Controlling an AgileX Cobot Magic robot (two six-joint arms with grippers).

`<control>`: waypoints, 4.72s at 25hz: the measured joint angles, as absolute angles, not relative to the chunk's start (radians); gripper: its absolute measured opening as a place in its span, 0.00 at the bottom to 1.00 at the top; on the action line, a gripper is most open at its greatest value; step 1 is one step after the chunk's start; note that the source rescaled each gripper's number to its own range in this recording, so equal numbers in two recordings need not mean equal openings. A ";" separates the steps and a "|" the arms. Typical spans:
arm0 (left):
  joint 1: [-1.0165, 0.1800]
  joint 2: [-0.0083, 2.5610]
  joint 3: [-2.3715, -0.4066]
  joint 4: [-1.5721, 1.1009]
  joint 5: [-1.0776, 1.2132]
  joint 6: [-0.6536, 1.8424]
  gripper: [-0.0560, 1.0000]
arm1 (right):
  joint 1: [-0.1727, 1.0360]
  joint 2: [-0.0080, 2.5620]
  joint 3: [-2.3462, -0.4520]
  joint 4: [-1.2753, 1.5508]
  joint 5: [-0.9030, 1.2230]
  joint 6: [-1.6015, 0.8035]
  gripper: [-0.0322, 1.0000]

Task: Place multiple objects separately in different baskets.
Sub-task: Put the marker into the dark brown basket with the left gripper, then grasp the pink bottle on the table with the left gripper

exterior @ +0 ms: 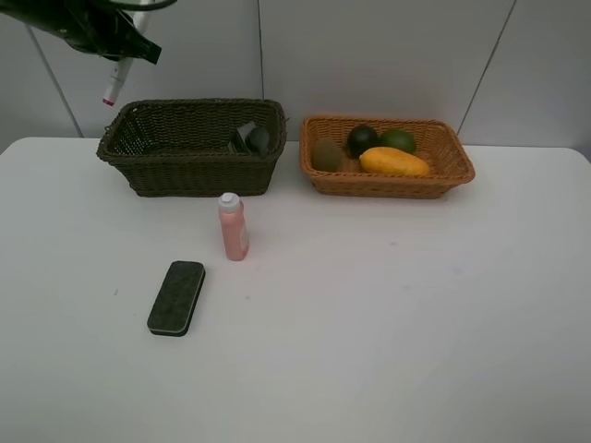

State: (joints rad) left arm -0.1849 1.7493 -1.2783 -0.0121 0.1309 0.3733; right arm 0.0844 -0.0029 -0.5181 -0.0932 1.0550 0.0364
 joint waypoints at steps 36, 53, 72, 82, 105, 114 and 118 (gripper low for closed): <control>-0.185 2.066 -1.279 -0.012 -0.274 0.385 0.45 | 0.084 -0.003 -0.518 -0.093 1.055 0.036 1.00; -0.185 2.066 -1.279 -0.056 -0.285 0.365 1.00 | 0.084 -0.003 -0.518 -0.093 1.055 0.036 1.00; -0.185 1.834 -1.279 -0.077 0.063 0.196 1.00 | 0.078 -0.003 -0.518 -0.093 1.055 0.036 1.00; -0.328 1.683 -1.279 -0.076 0.309 0.070 1.00 | 0.078 -0.003 -0.518 -0.093 1.055 0.036 1.00; -0.534 1.782 -1.279 -0.119 0.644 -0.322 1.00 | 0.078 -0.003 -0.518 -0.093 1.055 0.036 1.00; -0.534 1.893 -1.279 -0.126 0.641 -0.323 1.00 | 0.078 -0.003 -0.518 -0.093 1.055 0.036 1.00; -0.534 1.942 -1.279 -0.128 0.628 -0.323 1.00 | 0.078 -0.003 -0.518 -0.093 1.055 0.036 1.00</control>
